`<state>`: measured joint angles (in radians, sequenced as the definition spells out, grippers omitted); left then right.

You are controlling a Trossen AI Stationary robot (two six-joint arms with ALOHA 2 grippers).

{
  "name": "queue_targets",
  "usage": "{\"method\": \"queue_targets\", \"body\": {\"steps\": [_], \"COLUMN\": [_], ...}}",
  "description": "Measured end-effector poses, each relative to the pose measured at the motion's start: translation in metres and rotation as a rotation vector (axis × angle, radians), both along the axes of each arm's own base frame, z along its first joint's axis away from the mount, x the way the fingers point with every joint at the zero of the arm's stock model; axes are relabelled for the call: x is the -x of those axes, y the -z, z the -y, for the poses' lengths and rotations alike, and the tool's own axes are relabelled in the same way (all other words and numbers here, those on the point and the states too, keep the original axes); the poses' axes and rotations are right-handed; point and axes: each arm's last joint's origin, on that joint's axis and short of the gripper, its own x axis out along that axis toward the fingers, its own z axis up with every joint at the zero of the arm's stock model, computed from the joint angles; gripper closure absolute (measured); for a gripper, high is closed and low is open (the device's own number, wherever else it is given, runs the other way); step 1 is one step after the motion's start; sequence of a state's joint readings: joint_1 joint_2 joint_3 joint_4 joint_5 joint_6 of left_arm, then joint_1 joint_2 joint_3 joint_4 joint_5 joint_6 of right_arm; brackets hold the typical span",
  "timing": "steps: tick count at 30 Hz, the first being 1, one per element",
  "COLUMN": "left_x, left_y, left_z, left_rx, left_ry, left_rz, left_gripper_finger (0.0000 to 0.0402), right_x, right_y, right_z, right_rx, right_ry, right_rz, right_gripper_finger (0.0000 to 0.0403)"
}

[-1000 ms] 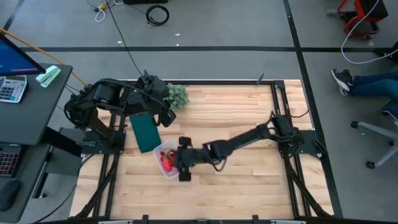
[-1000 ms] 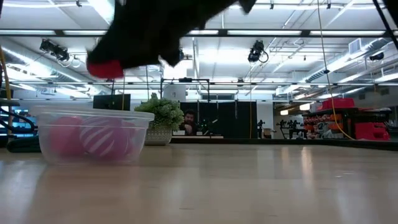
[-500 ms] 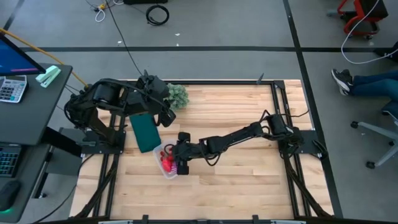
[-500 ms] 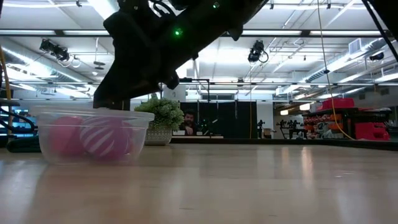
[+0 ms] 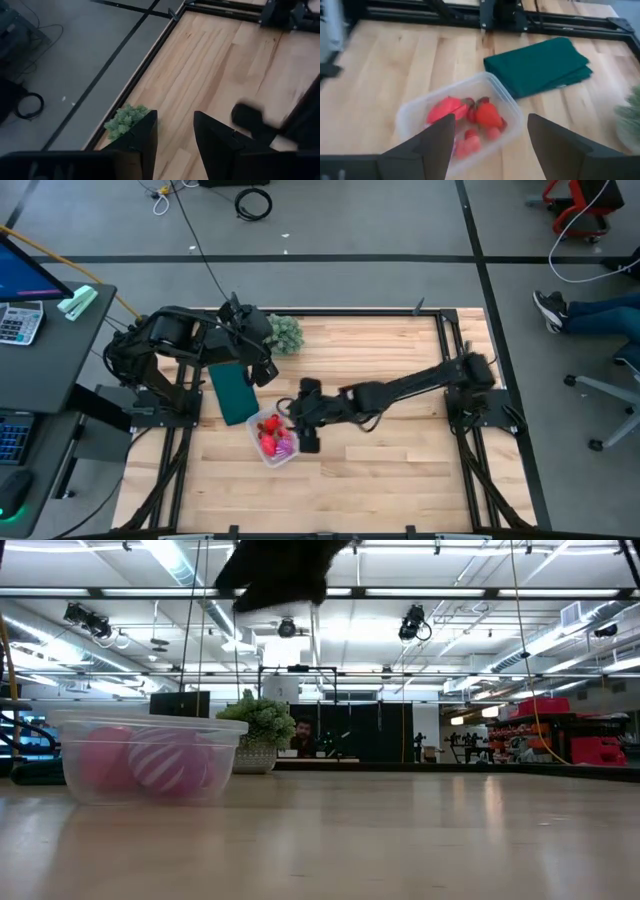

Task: Pick and placing Produce into tupperware
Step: Return to Home Position

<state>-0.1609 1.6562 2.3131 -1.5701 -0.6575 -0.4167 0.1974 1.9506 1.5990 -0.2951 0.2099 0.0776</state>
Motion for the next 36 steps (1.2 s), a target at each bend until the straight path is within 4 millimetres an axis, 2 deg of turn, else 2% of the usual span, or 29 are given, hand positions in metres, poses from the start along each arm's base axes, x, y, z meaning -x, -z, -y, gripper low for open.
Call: {"method": "queue_targets", "body": {"steps": [2,8,11,14,18,23,26,30,33,36], "left_x": [0.0,0.0,0.002,0.016,0.041,0.087,0.112,0.133,0.145,0.148], "left_y": [0.0,0.0,-0.001,-0.008,-0.021,-0.039,-0.042,-0.027,-0.005,0.023], "left_z": [0.001,0.002,0.002,0.003,0.008,0.013,0.015,0.018,0.016,0.016], "left_rx": [-0.003,0.017,0.045,0.104,0.142,0.219,0.271,0.26,0.209,0.21], "left_ry": [0.009,-0.001,-0.006,0.013,0.04,0.091,0.122,0.106,0.032,-0.015], "left_rz": [-0.005,0.009,0.025,0.066,0.139,0.265,0.315,0.315,0.327,0.334], "left_gripper_finger": [0.0269,0.0273,0.0269,0.0264,0.0258,0.0253,0.0253,0.0259,0.0263,0.0264], "right_x": [0.02,0.083,0.12,0.154,0.189,0.231,0.259,0.292,0.31,0.319], "right_y": [-0.027,-0.104,-0.132,-0.143,-0.135,-0.109,-0.088,-0.059,-0.042,-0.027], "right_z": [0.004,0.013,0.016,0.014,0.003,-0.013,-0.02,-0.025,-0.026,-0.027], "right_rx": [-0.005,-0.175,-0.204,-0.216,-0.216,-0.256,-0.292,-0.303,-0.333,-0.349], "right_ry": [0.003,0.088,0.091,0.101,0.143,0.162,0.186,0.194,0.18,0.139], "right_rz": [-0.022,0.062,0.062,0.024,0.003,-0.017,0.009,0.112,0.202,0.242], "right_gripper_finger": [0.0144,0.0144,0.0144,0.0144,0.0144,0.0144,0.0144,0.0144,0.0144,0.0144]}}
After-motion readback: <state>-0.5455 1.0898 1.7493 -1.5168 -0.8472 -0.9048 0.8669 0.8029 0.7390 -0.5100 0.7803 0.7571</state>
